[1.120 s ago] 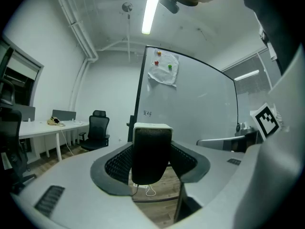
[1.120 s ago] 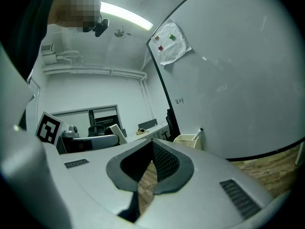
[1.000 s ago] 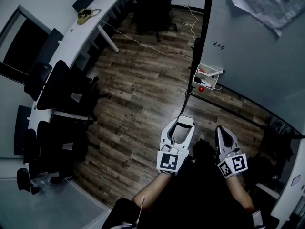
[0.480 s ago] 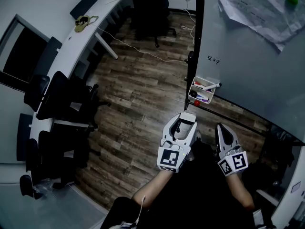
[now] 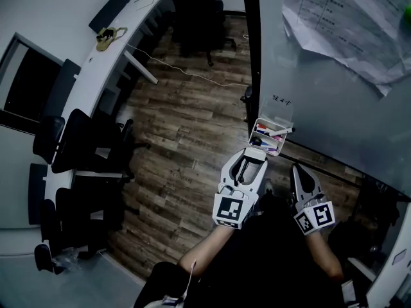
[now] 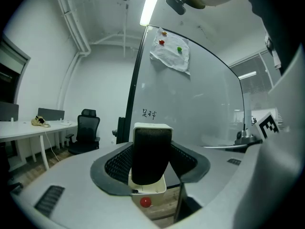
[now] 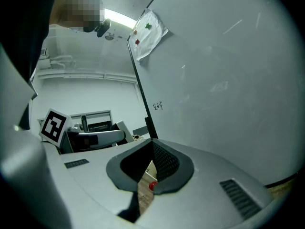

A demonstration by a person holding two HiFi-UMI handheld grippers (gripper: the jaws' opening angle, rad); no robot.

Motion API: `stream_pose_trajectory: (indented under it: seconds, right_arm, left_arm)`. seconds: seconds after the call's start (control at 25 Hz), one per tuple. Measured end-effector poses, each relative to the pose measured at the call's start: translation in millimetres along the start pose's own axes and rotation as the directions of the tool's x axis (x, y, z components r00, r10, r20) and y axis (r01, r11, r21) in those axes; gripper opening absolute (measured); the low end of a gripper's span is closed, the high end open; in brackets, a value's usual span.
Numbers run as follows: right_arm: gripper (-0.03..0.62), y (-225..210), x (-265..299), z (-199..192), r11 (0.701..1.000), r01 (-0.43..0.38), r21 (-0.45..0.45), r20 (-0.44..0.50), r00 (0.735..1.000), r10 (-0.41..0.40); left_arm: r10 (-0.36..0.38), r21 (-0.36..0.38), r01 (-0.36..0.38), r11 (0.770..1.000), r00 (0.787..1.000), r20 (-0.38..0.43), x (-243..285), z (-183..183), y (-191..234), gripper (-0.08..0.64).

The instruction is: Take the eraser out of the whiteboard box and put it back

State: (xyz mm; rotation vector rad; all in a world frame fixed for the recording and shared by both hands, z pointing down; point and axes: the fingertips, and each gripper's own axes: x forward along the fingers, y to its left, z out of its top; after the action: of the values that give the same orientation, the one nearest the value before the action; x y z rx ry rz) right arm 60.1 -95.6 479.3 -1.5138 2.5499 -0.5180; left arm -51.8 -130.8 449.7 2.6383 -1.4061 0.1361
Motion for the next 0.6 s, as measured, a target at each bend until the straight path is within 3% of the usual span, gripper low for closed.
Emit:
stream_pose_trajectory:
  seconds: [0.6]
  right_arm:
    - [0.015, -27, 37, 3, 1.0, 0.014, 0.027, -0.018, 1.0, -0.014]
  left_arm:
    - [-0.016, -0.009, 0.016, 1.0, 1.0, -0.027, 51, -1, 18, 0.244]
